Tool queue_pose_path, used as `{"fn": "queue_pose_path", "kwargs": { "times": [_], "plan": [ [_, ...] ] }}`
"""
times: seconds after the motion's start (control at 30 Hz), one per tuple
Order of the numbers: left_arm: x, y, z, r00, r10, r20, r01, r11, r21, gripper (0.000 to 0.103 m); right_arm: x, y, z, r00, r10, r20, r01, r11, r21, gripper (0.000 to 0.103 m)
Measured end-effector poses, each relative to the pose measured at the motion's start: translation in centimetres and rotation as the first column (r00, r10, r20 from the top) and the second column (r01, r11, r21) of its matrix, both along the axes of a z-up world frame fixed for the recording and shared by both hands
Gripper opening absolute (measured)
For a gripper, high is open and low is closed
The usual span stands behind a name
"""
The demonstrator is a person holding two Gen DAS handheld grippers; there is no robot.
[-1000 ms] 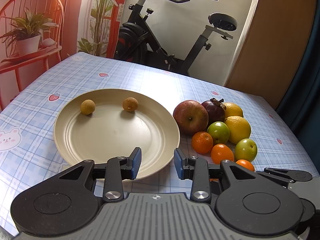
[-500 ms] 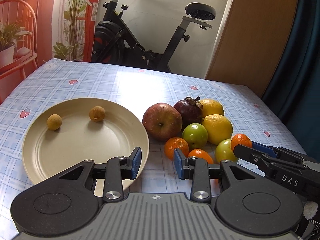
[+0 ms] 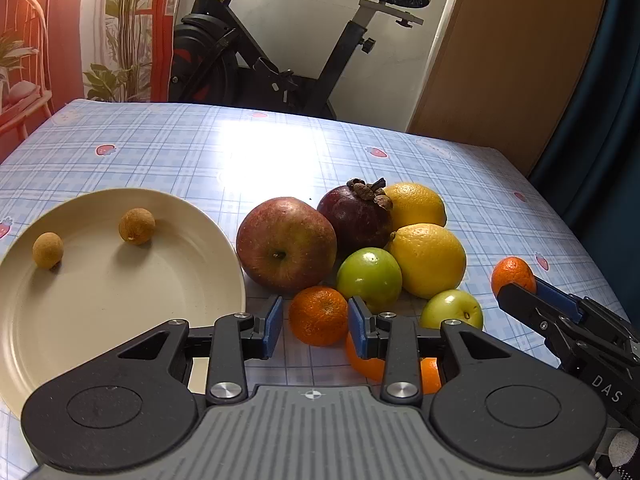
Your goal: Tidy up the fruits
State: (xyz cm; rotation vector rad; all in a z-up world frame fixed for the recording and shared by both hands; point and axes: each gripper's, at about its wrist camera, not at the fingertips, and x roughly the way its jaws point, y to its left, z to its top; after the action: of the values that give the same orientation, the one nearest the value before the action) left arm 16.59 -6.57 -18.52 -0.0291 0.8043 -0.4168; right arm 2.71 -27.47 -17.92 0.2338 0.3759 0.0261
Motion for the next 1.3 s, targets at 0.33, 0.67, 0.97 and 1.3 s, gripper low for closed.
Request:
{"fn": "queue_pose_path", "kwargs": {
  "times": [0.33, 0.67, 0.97, 1.3],
  "plan": [
    [1.1, -0.8, -0.4, 0.999, 0.023, -0.046, -0.024, 1.000, -0.011, 0.038, 0.2, -1.5, -0.3, 1.000, 0.001, -0.019, 0.001, 0.995, 0.098, 0.038],
    [0.6, -1.1, -0.2, 0.999, 0.028, -0.038, -0.029, 1.000, -0.003, 0.037, 0.3, -1.9, -0.3, 1.000, 0.009, -0.019, -0.007, 0.994, 0.113, 0.038],
    [0.9, -0.4, -1.0, 0.995, 0.059, -0.085, -0.065, 0.995, -0.079, 0.039, 0.3, -1.9, -0.4, 1.000, 0.017, -0.016, -0.016, 0.994, 0.109, 0.038],
    [0.1, -0.5, -0.8, 0.997, 0.052, -0.051, -0.056, 0.996, -0.066, 0.037, 0.1, -2.0, -0.4, 1.000, 0.015, -0.015, -0.013, 0.994, 0.110, 0.038]
  ]
}}
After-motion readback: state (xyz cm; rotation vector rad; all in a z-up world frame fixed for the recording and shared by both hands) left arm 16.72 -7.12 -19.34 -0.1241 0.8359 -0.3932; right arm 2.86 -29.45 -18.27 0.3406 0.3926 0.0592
